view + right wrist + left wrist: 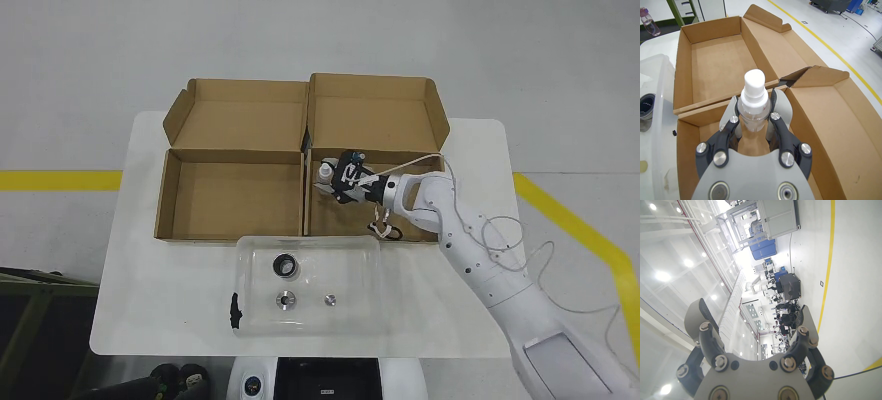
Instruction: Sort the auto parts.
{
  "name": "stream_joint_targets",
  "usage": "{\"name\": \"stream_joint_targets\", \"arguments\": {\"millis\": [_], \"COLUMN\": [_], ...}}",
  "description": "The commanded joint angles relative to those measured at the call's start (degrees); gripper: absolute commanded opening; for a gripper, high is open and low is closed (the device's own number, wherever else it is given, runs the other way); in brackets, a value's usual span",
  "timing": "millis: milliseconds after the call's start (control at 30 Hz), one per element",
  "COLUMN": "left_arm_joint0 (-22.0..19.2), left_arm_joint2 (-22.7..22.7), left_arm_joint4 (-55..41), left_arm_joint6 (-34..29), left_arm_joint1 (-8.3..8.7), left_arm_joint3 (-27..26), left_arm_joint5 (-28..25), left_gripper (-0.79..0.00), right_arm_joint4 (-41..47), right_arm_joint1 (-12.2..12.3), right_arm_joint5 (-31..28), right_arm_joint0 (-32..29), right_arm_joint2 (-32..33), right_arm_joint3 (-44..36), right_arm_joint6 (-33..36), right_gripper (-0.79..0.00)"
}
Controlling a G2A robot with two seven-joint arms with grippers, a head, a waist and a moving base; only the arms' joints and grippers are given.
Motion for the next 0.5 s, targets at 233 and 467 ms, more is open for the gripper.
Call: {"name": "stream_joint_targets", "arguments": {"millis": [233,467], "left_arm_joint0": [0.0,0.0], "left_arm_joint2": [0.0,0.0], "left_arm_joint4": [0.0,0.0], "left_arm_joint6": [0.0,0.0], "left_arm_joint1": [0.0,0.0], "left_arm_joint3": [0.0,0.0], "left_arm_joint5": [0.0,0.0], "left_gripper": [0.0,0.0], "right_arm_joint4": [-0.72,-0.92], "right_arm_joint1": [-0.95,-1.07], "right_arm_joint5": [0.04,-0.45], "right_arm_joint0": [1.55,1.97], "right_arm_joint2": [-1.34,-0.72], "right_arm_joint3": [3.48,3.58], "right_arm_joint6": [-0.61,-0.97], "right_gripper": [-0.453,0.0]}}
